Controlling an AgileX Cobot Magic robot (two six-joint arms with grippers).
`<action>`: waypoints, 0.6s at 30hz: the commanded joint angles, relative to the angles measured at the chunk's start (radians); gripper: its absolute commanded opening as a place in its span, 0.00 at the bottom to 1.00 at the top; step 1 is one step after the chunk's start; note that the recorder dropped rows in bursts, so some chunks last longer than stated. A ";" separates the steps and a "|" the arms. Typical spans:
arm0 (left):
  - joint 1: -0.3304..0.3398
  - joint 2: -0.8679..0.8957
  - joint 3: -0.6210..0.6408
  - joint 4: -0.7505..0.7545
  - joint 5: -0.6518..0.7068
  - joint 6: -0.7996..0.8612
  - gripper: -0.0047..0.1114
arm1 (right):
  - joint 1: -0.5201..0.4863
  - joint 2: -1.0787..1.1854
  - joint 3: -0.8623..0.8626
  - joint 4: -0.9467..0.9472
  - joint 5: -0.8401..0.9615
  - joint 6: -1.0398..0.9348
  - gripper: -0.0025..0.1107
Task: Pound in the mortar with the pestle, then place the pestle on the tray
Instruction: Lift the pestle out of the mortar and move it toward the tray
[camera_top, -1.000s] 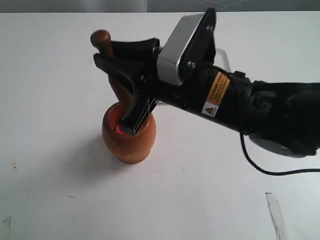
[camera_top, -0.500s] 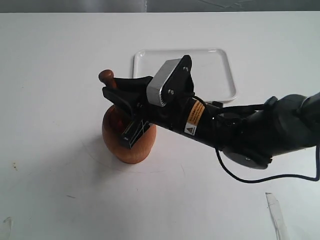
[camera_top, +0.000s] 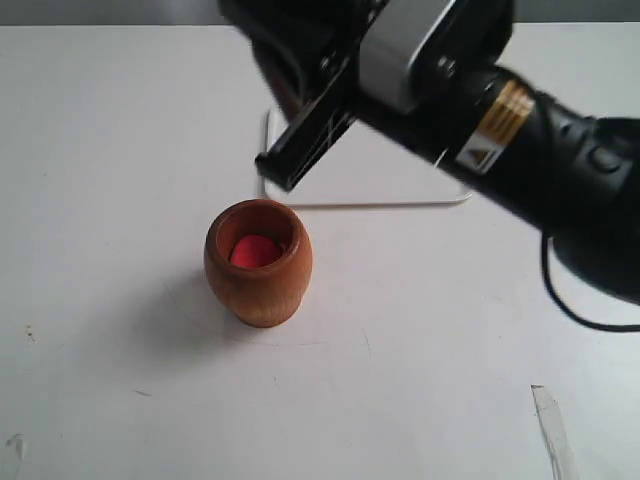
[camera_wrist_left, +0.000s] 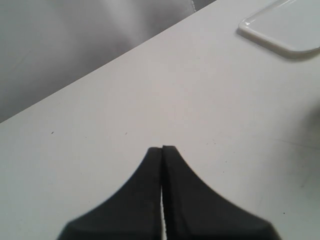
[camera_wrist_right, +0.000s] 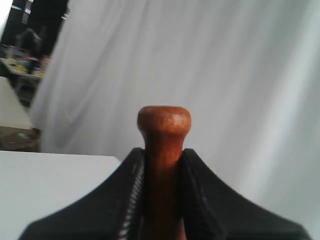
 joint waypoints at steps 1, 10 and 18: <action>-0.008 -0.001 0.001 -0.007 -0.003 -0.008 0.04 | -0.003 -0.142 -0.083 0.353 0.380 -0.315 0.02; -0.008 -0.001 0.001 -0.007 -0.003 -0.008 0.04 | -0.155 -0.141 -0.324 0.721 0.886 -0.656 0.02; -0.008 -0.001 0.001 -0.007 -0.003 -0.008 0.04 | -0.335 0.067 -0.529 0.729 1.327 -0.591 0.02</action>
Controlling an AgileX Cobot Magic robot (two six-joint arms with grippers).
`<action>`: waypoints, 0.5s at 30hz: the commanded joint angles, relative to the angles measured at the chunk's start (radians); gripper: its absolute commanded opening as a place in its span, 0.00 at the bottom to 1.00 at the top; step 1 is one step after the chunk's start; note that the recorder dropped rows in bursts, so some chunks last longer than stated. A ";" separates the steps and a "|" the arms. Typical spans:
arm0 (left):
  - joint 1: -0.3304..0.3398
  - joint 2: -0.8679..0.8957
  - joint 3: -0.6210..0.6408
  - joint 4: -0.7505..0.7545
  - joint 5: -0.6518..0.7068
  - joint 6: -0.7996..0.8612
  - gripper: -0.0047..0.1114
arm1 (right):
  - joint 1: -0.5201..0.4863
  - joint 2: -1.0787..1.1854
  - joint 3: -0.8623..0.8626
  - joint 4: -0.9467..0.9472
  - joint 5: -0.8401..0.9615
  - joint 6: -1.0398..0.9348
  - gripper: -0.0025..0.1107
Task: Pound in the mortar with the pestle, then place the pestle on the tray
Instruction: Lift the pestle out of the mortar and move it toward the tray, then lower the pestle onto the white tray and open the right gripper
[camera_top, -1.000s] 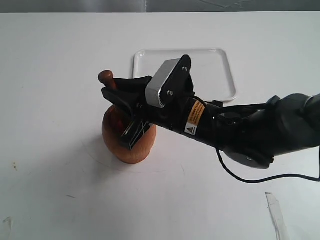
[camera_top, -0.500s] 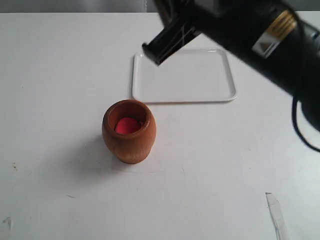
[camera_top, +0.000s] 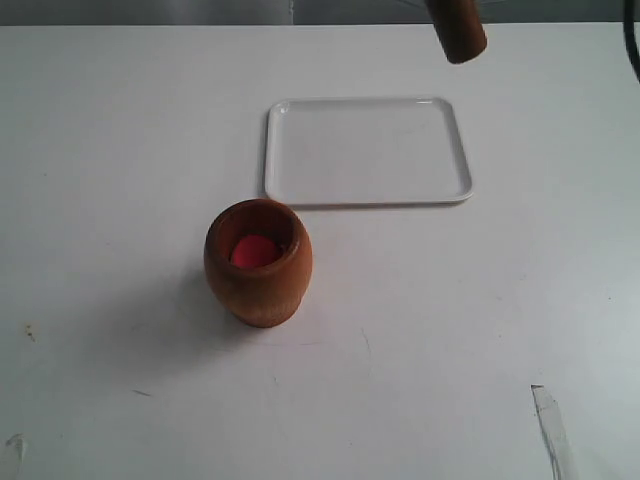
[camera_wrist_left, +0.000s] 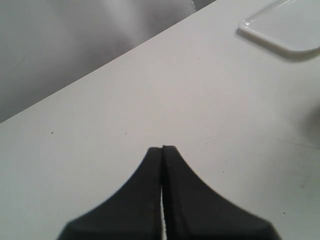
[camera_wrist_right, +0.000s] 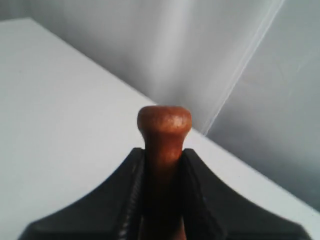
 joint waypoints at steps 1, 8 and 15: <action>-0.008 -0.001 0.001 -0.007 -0.003 -0.008 0.04 | -0.079 0.158 -0.119 -0.016 0.247 0.020 0.02; -0.008 -0.001 0.001 -0.007 -0.003 -0.008 0.04 | -0.081 0.452 -0.303 -0.138 0.335 0.043 0.02; -0.008 -0.001 0.001 -0.007 -0.003 -0.008 0.04 | -0.081 0.758 -0.627 -0.425 0.628 -0.036 0.02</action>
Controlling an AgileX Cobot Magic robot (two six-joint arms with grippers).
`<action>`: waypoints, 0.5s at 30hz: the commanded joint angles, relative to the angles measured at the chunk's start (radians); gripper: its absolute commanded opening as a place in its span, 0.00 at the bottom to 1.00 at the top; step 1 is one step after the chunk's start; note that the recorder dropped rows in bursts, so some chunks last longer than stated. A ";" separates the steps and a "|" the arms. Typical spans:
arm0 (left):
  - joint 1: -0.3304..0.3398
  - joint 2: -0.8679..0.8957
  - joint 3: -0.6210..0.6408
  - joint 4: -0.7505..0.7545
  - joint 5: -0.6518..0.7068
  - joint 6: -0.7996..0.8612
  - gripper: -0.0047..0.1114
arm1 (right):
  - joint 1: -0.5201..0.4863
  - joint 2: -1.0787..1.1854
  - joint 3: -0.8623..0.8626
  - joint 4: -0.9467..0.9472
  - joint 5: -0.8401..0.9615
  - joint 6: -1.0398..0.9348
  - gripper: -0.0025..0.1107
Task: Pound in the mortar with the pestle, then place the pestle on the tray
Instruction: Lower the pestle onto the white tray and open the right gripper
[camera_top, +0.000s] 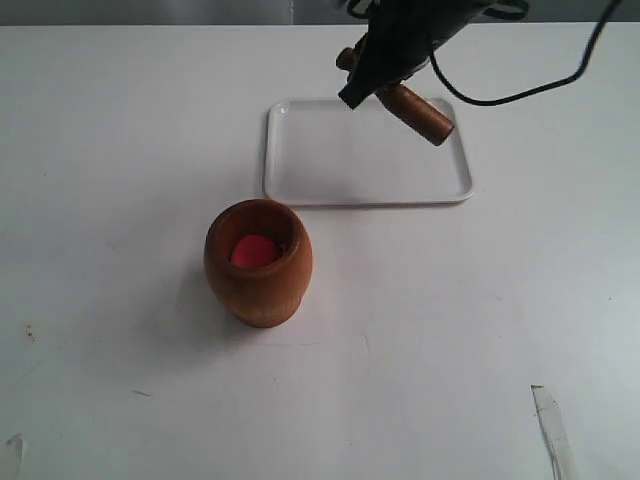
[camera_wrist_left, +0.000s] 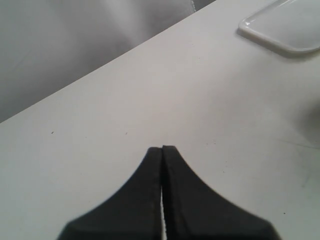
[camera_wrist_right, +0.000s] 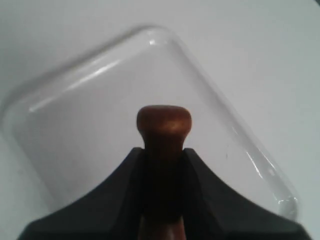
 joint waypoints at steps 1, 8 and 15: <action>-0.008 -0.001 0.001 -0.007 -0.003 -0.008 0.04 | -0.005 0.141 -0.162 -0.119 0.185 -0.117 0.02; -0.008 -0.001 0.001 -0.007 -0.003 -0.008 0.04 | -0.005 0.279 -0.218 -0.106 0.233 -0.151 0.03; -0.008 -0.001 0.001 -0.007 -0.003 -0.008 0.04 | -0.005 0.276 -0.218 -0.065 0.209 -0.136 0.56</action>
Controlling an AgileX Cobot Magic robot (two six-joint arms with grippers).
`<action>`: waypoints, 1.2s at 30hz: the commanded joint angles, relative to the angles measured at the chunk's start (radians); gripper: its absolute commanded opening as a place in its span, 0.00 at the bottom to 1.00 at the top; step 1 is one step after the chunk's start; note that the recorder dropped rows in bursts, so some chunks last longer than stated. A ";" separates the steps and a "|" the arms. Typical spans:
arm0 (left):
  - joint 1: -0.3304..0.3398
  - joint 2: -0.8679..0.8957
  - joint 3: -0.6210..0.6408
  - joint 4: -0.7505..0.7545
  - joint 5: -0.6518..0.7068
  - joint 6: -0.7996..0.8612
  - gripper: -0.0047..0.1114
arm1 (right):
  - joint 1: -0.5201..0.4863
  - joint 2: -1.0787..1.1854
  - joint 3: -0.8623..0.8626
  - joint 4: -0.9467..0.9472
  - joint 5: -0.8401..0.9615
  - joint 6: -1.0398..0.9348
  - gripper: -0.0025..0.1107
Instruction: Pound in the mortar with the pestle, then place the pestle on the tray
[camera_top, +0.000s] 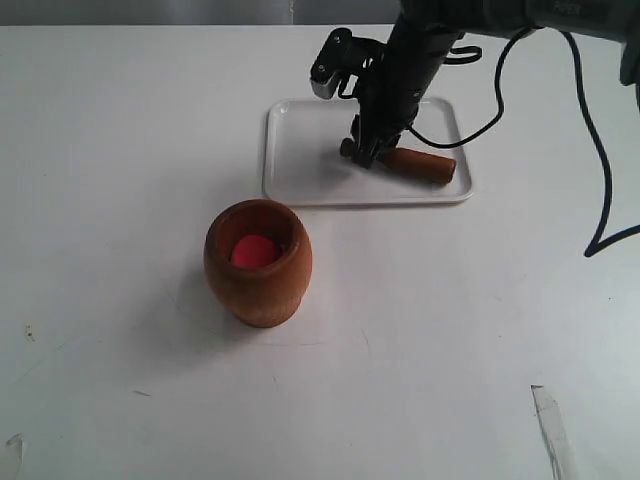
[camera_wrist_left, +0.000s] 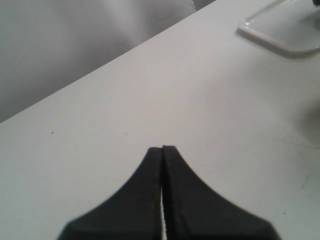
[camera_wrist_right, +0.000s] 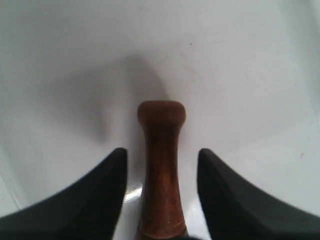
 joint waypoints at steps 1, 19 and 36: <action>-0.008 -0.001 0.001 -0.007 -0.003 -0.008 0.04 | -0.003 -0.009 -0.008 0.014 -0.032 0.039 0.59; -0.008 -0.001 0.001 -0.007 -0.003 -0.008 0.04 | -0.075 -0.317 0.109 -0.004 -0.223 0.237 0.02; -0.008 -0.001 0.001 -0.007 -0.003 -0.008 0.04 | -0.072 -1.028 1.190 -0.057 -1.352 0.708 0.02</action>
